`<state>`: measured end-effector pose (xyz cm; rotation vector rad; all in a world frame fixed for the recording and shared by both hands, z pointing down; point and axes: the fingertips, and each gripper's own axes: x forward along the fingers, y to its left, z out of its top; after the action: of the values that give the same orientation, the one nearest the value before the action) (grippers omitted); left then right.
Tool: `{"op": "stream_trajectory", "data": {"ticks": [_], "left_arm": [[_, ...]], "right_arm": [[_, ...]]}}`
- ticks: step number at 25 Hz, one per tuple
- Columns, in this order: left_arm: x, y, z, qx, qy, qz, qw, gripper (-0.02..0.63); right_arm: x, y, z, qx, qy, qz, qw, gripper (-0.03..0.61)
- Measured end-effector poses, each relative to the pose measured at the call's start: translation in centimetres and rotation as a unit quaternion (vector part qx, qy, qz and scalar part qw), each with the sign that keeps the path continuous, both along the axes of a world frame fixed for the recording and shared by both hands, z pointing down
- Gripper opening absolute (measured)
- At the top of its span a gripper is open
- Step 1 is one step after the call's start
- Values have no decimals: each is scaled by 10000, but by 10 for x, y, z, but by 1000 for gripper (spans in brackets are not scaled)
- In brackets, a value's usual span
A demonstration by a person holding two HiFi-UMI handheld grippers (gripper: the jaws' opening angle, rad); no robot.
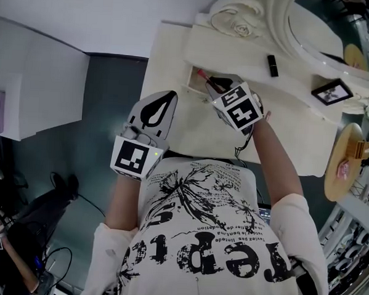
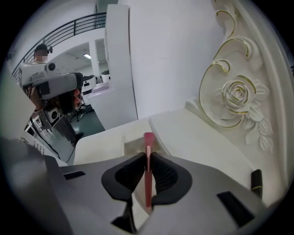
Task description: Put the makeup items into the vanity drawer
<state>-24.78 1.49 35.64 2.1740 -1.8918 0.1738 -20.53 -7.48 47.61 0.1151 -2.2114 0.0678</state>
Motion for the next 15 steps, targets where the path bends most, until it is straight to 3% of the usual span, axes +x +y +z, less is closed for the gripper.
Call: {"op": "stream_trajectory", "data": {"ticks": [1,2,3,4,10,15], "left_arm": [[-1,-1,0,1,11,7,10000,14],[-2,-1,0,4,25,19,10000,14],[-4,-1,-1,9,36,39,10000,14],[-6,-2,-2,20,42,72,10000,14],[0,-19,-2,72,55,450,9989,14],[23,-42,-7,156,44,993,9949,14]], "right_arm": [[0,0,1,-59,-22,9,10000,66],[-1,2,1,-114,-49,22,9999,125],[-3,4,0,-147,-82,50,9998,226],[-5,5,-3,-147,-123,102,9998,261],[11,-3,-14,-23,-306,634,9975,268],[57,-19,-22,11,-379,1486,9882,268]]}}
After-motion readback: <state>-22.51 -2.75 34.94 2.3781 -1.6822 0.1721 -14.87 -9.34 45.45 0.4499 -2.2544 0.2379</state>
